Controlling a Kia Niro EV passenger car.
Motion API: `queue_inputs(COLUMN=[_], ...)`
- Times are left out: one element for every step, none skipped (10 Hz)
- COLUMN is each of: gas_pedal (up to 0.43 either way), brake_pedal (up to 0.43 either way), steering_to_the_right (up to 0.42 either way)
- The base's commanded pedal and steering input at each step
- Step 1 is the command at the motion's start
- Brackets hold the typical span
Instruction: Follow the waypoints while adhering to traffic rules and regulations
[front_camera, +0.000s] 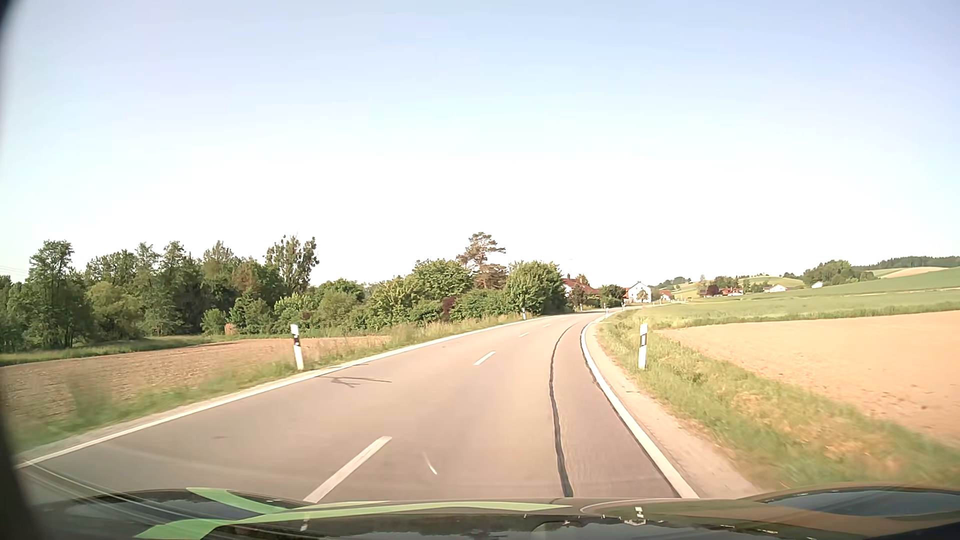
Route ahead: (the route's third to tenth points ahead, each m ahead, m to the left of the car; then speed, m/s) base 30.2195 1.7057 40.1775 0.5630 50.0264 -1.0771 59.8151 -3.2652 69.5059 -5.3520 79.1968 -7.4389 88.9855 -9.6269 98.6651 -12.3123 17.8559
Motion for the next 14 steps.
queue_inputs(gas_pedal=[0.169, 0.177, 0.177, 0.177, 0.177, 0.177, 0.177, 0.177, 0.177, 0.177, 0.177, 0.177, 0.177, 0.177], brake_pedal=[0.000, 0.000, 0.000, 0.000, 0.000, 0.000, 0.000, 0.000, 0.000, 0.000, 0.000, 0.000, 0.000, 0.000], steering_to_the_right=[0.019, 0.019, 0.019, 0.019, 0.019, 0.019, 0.020, 0.020, 0.020, 0.021, 0.022, 0.022, 0.022, 0.022])
